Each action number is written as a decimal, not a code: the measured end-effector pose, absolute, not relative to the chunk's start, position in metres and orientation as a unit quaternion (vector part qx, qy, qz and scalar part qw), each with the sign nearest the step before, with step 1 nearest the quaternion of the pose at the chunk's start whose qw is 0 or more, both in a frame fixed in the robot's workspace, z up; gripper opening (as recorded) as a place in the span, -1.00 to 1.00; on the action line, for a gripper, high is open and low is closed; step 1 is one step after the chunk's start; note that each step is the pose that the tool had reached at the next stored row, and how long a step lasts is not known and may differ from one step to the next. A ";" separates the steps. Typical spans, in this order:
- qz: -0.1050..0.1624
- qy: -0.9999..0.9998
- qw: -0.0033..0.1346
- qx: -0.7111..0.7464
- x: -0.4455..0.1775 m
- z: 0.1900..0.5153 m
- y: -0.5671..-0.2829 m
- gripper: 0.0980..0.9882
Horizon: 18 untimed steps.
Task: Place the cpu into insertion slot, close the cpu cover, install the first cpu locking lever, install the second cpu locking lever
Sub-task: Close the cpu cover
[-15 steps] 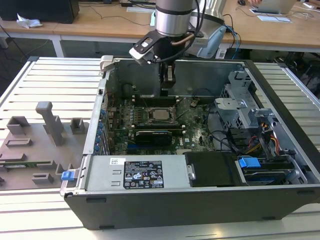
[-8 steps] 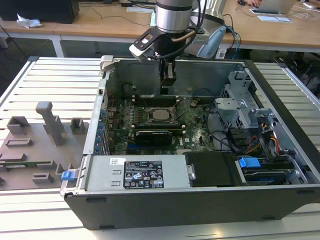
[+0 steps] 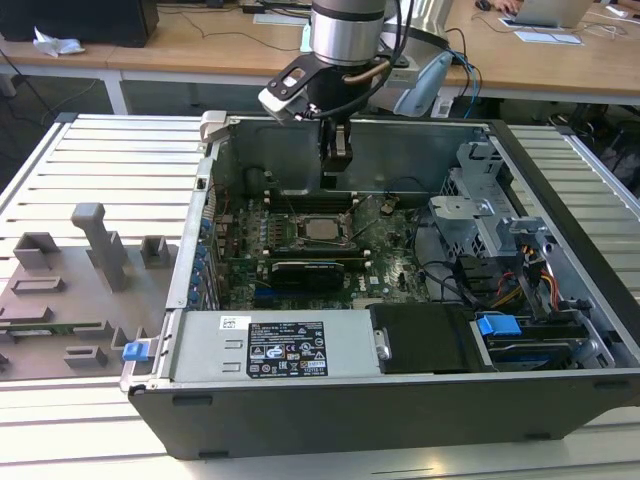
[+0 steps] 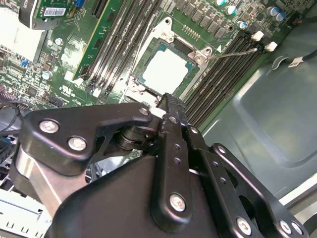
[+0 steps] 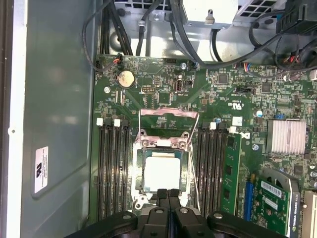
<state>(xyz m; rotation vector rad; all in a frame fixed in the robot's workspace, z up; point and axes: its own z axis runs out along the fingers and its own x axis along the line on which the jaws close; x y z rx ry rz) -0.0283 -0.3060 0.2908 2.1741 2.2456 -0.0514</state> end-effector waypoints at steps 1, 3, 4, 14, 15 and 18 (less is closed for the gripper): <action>-0.016 0.718 0.008 0.696 -0.025 0.291 -0.306 -0.98; -0.016 0.718 0.008 0.695 -0.020 0.291 -0.306 -0.98; -0.017 0.718 0.008 0.695 -0.017 0.291 -0.306 -0.98; -0.018 0.718 0.006 0.695 0.019 0.291 -0.306 -0.98; -0.020 0.718 0.004 0.695 0.030 0.291 -0.305 -0.98; -0.021 0.718 0.003 0.695 0.040 0.291 -0.305 -0.98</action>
